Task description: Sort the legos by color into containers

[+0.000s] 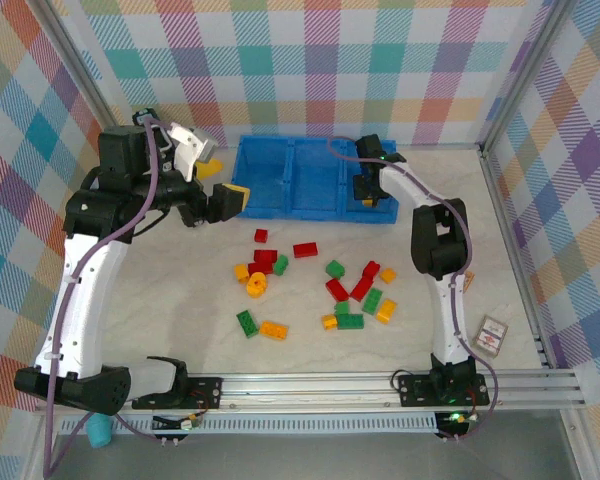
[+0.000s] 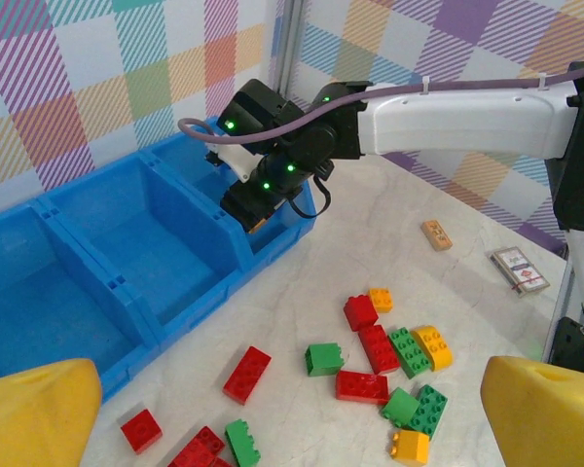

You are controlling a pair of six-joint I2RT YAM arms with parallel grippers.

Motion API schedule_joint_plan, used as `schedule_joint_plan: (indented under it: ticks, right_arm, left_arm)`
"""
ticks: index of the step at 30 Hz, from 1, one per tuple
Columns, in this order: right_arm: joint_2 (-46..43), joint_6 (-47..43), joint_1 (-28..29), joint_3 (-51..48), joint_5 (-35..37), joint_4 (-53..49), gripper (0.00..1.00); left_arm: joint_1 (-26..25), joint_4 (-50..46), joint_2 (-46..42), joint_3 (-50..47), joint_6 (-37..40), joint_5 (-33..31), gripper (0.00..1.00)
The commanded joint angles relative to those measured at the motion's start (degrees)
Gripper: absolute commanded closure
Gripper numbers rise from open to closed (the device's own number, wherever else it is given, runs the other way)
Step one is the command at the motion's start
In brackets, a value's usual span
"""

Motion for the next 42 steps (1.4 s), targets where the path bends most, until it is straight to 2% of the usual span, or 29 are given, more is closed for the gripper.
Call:
schedule_joint_plan:
  ticks: [1, 5, 10, 13, 15, 18, 25, 31, 42]
  right_arm:
    - [-4.19, -0.74, 0.58, 0.47, 1.28, -0.47, 0.42]
    - [-7.85, -0.22, 1.14, 0.17, 1.17, -1.76, 0.32]
    - [-13.15, 1.20, 2.51, -0.56, 0.00, -4.72, 0.31]
    - [-17.88, 3.40, 3.69, -4.21, -0.98, -6.39, 0.30]
    - [-21.18, 6.25, 4.14, -7.82, -1.48, -7.81, 0.30]
    - [-26.97, 13.74, 4.37, -15.55, -2.91, -9.11, 0.24]
    - [-35.80, 29.64, 6.12, -32.31, -8.02, -9.11, 0.25]
    - [-37.70, 35.68, 6.94, -40.20, -8.98, -7.94, 0.30]
    - [-33.15, 37.94, 7.70, -44.65, -11.32, -4.61, 0.35]
  left_arm:
    - [-0.38, 1.49, 0.24, 0.21, 0.62, 0.63, 0.00]
    - [-0.40, 1.57, 0.43, 0.34, 0.36, 0.49, 0.00]
    - [-0.35, 1.97, 0.07, 0.21, 0.10, 0.67, 0.00]
    - [-0.37, 2.17, -0.29, -0.09, 0.06, 0.62, 0.00]
    - [-0.37, 2.27, -0.59, -0.23, 0.05, 0.66, 0.00]
    - [-0.37, 2.75, -1.12, -0.64, -0.17, 0.84, 0.00]
    - [-0.37, 3.84, -1.34, -1.59, -0.76, 1.33, 0.00]
    - [-0.38, 4.54, -2.54, -2.12, -1.22, 1.45, 0.00]
    - [-0.37, 5.18, -3.50, -2.68, -1.58, 0.30, 0.00]
